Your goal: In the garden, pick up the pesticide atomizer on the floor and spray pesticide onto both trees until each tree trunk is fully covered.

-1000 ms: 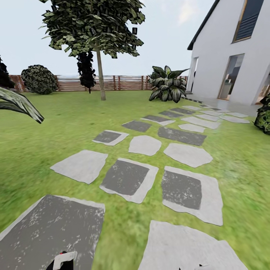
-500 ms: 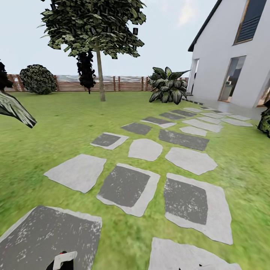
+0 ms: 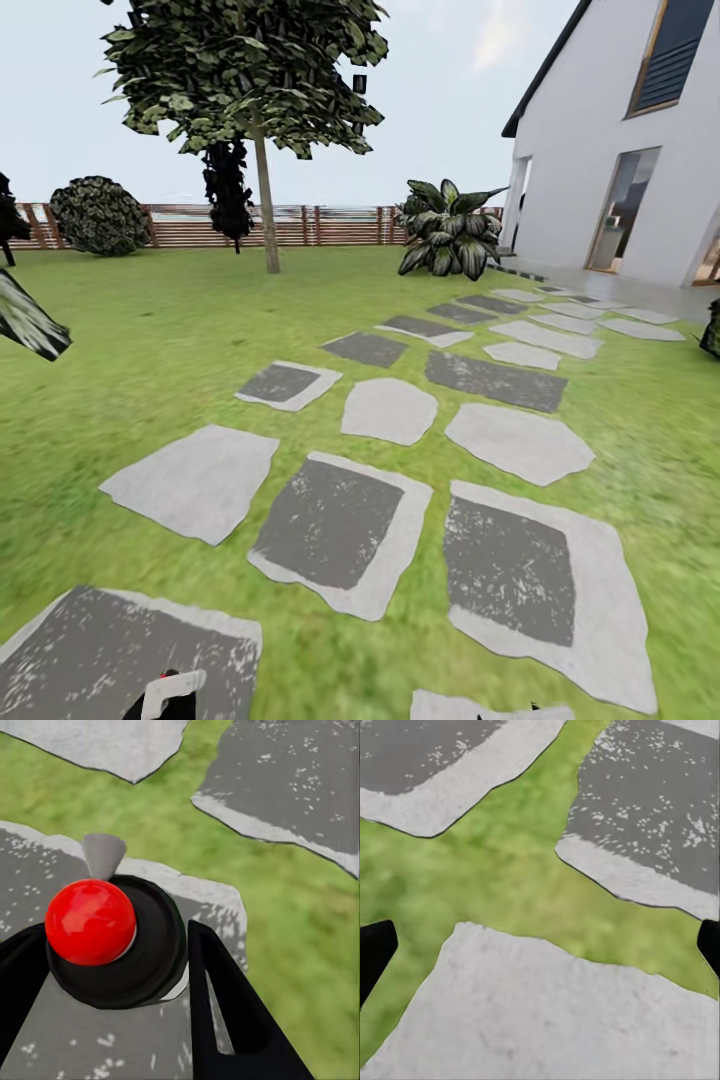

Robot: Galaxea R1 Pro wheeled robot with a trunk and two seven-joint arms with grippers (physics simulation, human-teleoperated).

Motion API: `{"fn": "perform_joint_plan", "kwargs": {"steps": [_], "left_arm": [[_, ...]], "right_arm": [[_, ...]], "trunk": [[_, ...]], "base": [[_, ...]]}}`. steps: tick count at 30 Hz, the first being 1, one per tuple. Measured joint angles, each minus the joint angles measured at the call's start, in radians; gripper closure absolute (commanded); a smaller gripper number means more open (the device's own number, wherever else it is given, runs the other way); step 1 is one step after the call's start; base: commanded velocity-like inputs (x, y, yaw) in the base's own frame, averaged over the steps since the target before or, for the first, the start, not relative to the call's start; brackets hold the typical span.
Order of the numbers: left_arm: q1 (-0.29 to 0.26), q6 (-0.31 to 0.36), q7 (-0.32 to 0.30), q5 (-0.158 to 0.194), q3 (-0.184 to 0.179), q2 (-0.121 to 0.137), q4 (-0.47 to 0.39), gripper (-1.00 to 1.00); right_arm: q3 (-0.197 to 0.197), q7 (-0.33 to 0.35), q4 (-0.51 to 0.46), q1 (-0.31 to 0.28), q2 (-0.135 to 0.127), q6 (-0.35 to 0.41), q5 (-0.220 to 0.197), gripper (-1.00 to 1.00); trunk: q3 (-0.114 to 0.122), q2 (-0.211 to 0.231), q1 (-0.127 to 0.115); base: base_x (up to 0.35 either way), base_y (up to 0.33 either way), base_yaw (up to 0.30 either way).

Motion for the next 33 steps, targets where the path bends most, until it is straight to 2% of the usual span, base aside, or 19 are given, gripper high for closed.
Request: {"fn": "perform_joint_plan", "kwargs": {"steps": [21,33], "left_arm": [[0.000,-0.002,0.002,0.002,0.001,0.000,0.017,1.00],[0.000,-0.002,0.002,0.002,0.001,0.000,0.017,1.00]], "right_arm": [[-0.005,-0.002,-0.003,0.000,0.000,-0.002,-0.002,-1.00],[-0.005,-0.002,-0.003,0.000,0.000,-0.001,-0.002,-1.00]], "trunk": [[0.000,0.000,0.000],[0.000,0.000,0.000]], "base": [[0.339,0.000,0.002],[0.339,0.000,0.126]]}}
